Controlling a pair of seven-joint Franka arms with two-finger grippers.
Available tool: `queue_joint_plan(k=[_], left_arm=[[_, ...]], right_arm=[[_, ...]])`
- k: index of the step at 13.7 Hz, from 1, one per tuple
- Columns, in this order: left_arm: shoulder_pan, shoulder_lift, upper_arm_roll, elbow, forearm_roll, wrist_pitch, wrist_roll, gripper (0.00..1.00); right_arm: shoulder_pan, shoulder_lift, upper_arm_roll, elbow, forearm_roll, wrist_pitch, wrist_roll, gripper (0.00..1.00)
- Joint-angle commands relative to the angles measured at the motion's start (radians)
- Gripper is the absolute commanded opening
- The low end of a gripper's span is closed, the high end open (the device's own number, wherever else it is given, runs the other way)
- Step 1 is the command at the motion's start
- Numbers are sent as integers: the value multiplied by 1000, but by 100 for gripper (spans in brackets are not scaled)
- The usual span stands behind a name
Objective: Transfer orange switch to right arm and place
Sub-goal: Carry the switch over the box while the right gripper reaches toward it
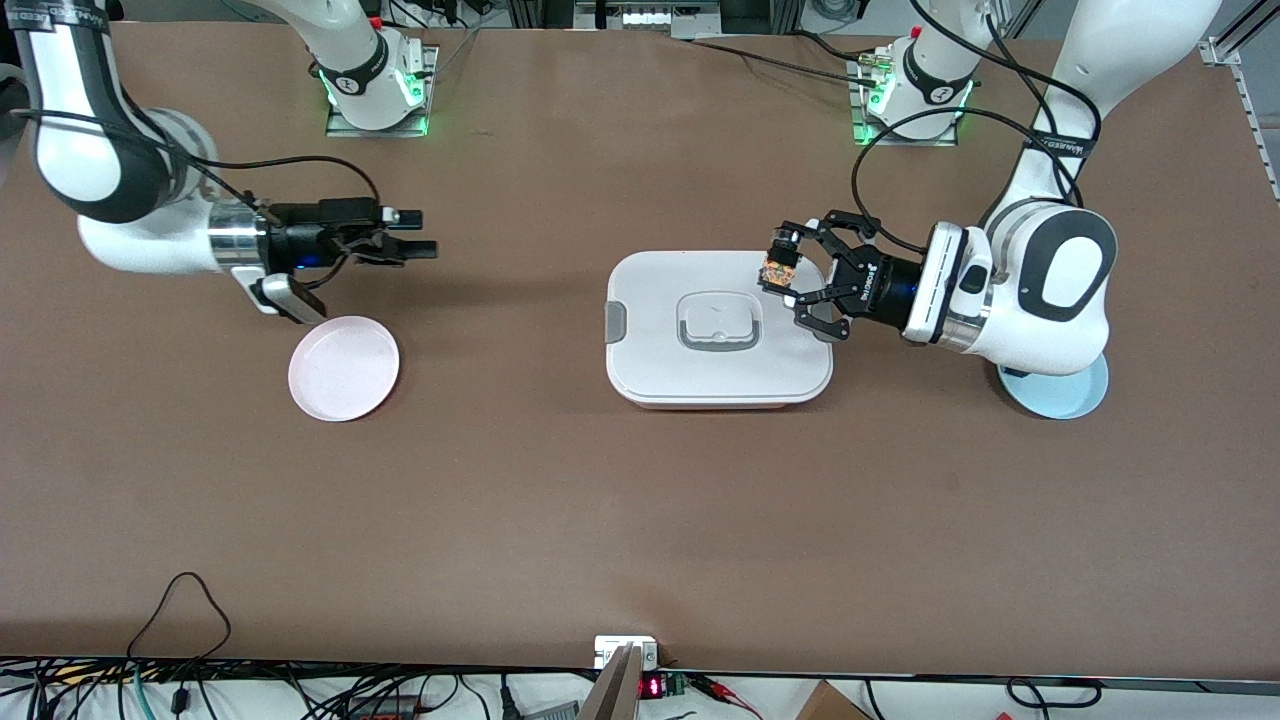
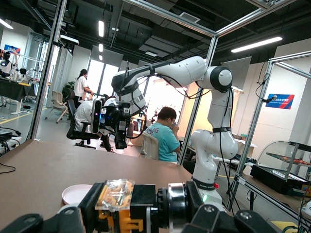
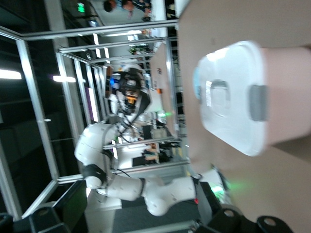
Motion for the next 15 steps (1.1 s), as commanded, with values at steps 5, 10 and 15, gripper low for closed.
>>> queue_joint_plan(k=[5, 10, 15], left_arm=[[-57, 18, 9, 6, -54, 16, 48, 0], [-75, 18, 9, 4, -72, 37, 53, 0], [-76, 13, 7, -5, -74, 92, 53, 0]], right_arm=[[478, -27, -4, 38, 516, 568, -99, 100], [647, 85, -4, 191, 777, 733, -110, 100], [693, 173, -4, 337, 900, 854, -96, 100]])
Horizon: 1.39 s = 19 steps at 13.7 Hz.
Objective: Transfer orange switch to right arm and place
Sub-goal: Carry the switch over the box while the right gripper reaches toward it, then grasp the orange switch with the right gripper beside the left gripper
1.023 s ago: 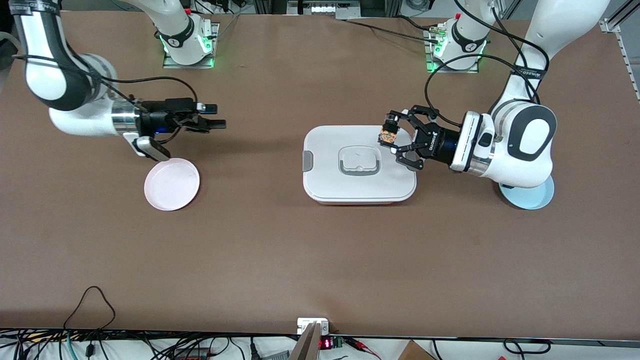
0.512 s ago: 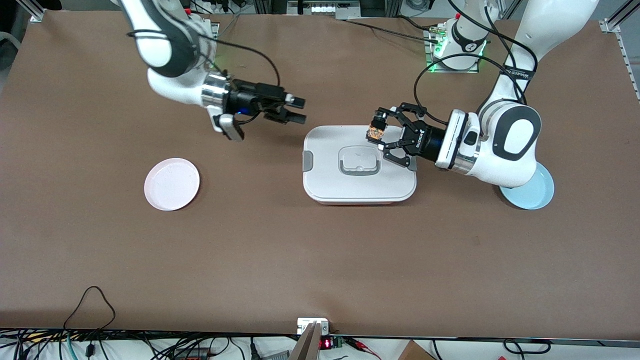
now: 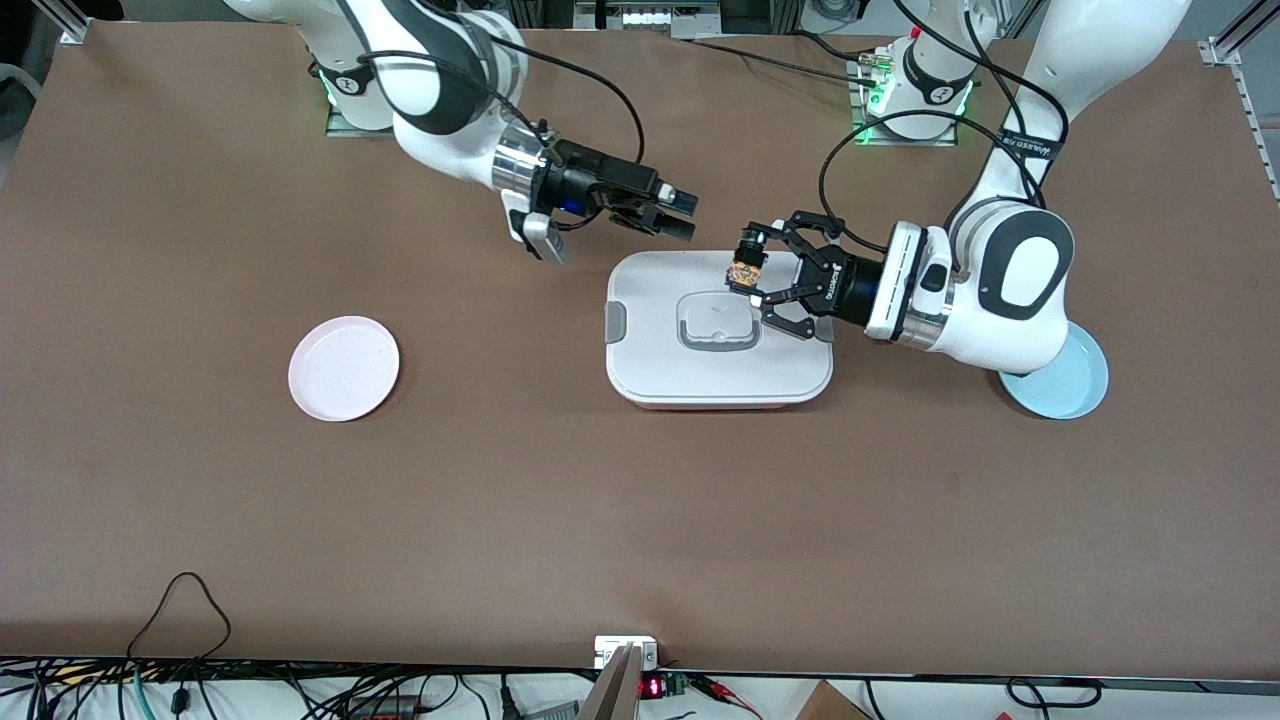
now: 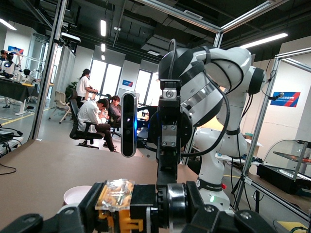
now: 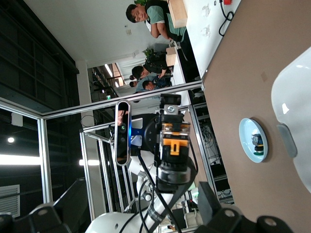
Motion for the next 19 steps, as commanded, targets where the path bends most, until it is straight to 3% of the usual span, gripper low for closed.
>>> queue_joint_plan(k=[1, 9, 11, 19], left_arm=[[-14, 2, 7, -5, -36, 18, 35, 0], [-21, 2, 7, -5, -36, 25, 35, 0], [-21, 2, 7, -5, -36, 25, 35, 0], [-21, 2, 7, -5, -36, 28, 35, 0]], right_arm=[[14, 45, -14, 61, 78, 27, 5, 100], [18, 200, -16, 212, 76, 54, -5, 100], [11, 208, -17, 218, 72, 53, -2, 93], [10, 236, -20, 248, 66, 54, 4, 50]])
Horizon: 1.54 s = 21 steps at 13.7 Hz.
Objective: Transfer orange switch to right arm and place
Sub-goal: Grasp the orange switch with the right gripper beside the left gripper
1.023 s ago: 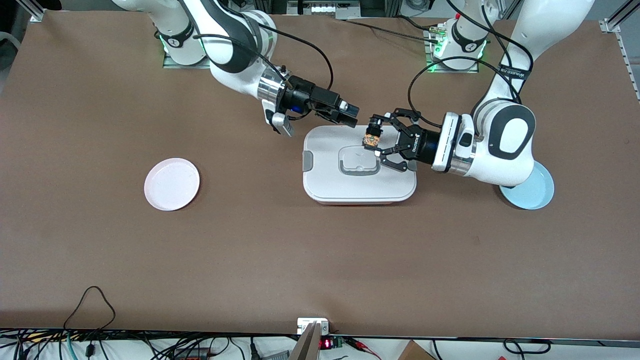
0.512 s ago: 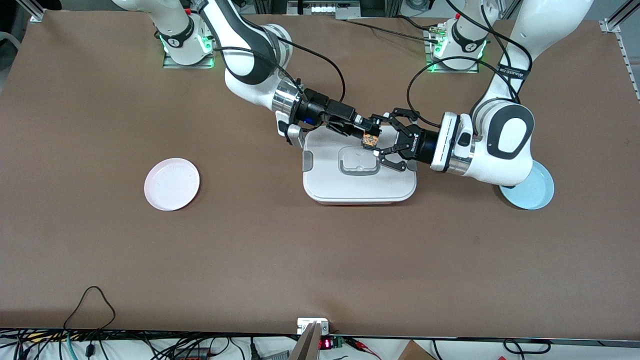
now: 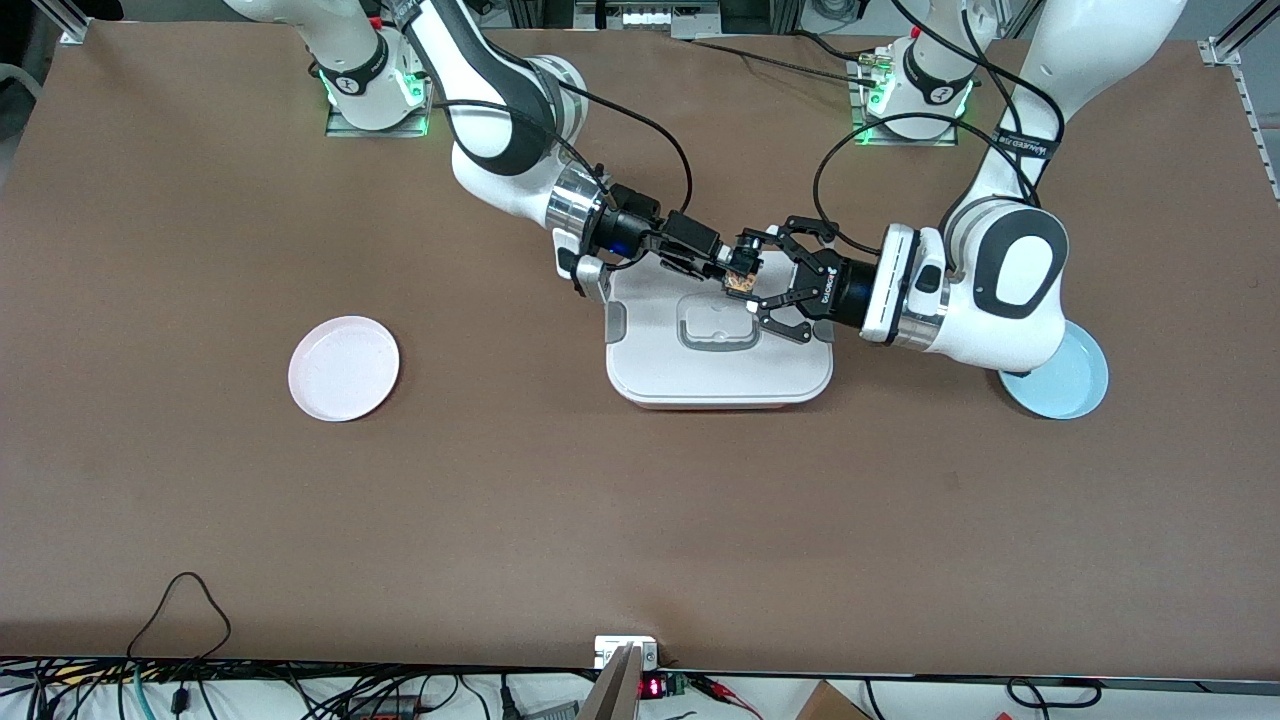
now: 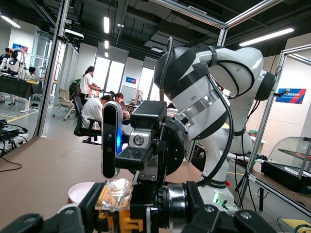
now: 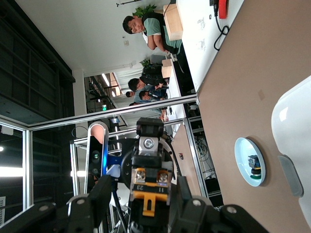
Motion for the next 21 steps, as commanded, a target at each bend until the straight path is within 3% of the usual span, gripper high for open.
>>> queue_joint_plan(k=[1, 6, 8, 9, 10, 15, 18, 21], left_arm=[[-11, 2, 7, -5, -36, 5, 32, 0], [-11, 0, 7, -5, -36, 5, 32, 0], [-11, 0, 7, -5, -36, 4, 32, 4], [-11, -1, 7, -5, -36, 5, 30, 33], [-11, -1, 7, -5, -45, 13, 33, 99], [-11, -1, 7, -5, -65, 18, 32, 100], [-11, -1, 7, -5, -65, 18, 30, 100], [1, -3, 12, -5, -56, 18, 29, 100]], right_arm=[[3, 19, -3, 35, 0, 19, 4, 42], [0, 22, -5, 33, -2, 19, -9, 1], [-3, 22, -5, 35, -8, 18, -11, 0], [-9, 22, -6, 33, -19, 18, -6, 0], [-16, 22, -5, 33, -23, 16, -2, 0], [-68, 11, -5, 29, -118, 2, 14, 0], [-121, 2, -5, 21, -282, -67, 101, 0], [-178, -21, -5, -11, -350, -165, 116, 0]])
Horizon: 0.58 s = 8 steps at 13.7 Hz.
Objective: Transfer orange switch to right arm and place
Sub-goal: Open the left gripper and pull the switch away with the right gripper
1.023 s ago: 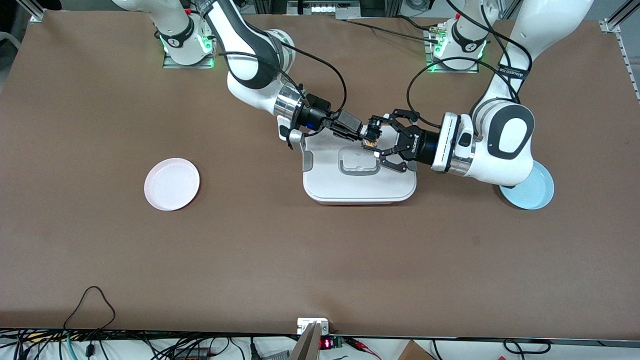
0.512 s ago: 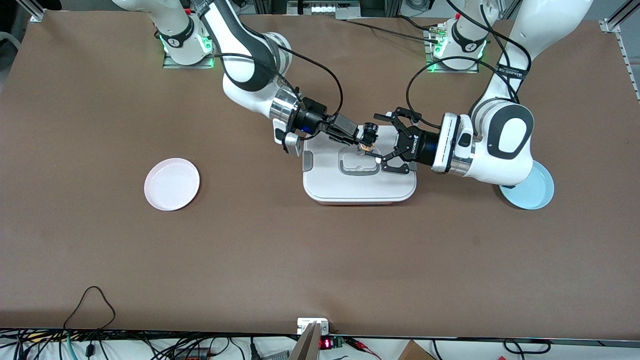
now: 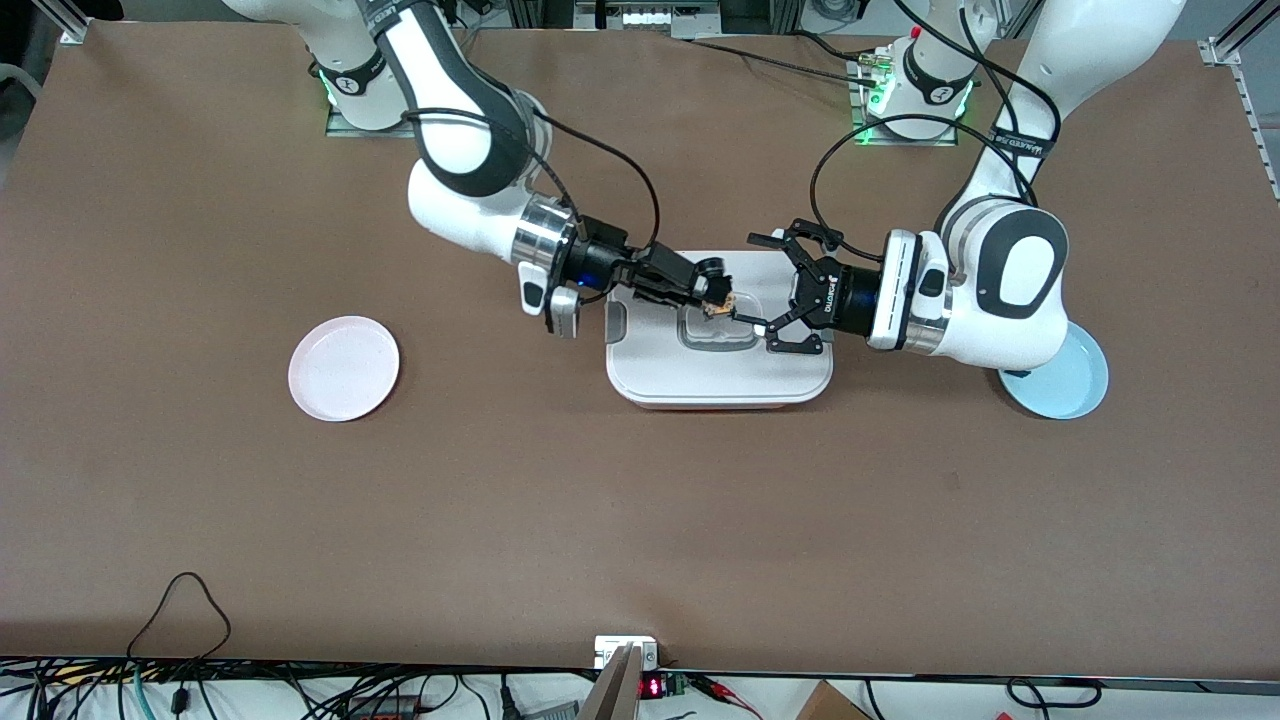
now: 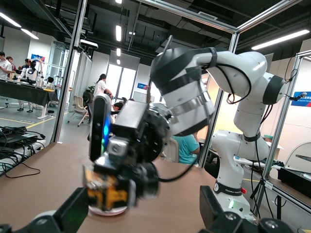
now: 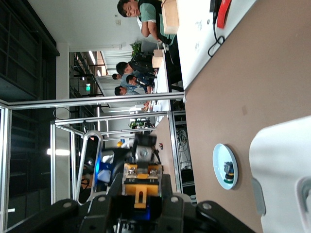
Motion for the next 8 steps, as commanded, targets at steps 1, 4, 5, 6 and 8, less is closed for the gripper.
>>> queue_joint_plan(k=[1, 4, 5, 6, 8], left_arm=[[8, -4, 10, -7, -1, -20, 13, 100], [37, -14, 20, -8, 21, -31, 10, 100], [54, -26, 23, -8, 51, -31, 8, 100], [71, -38, 33, -8, 90, -32, 8, 100], [109, -52, 47, -8, 178, -32, 8, 100]], right_arm=[[-80, -40, 2, -42, -73, -111, 18, 0], [-170, -78, 2, -99, -195, -266, 24, 0], [-211, -86, 1, -116, -237, -336, 24, 0], [-261, -99, 1, -132, -286, -418, 26, 0], [-345, -132, 1, -175, -370, -548, 24, 0]])
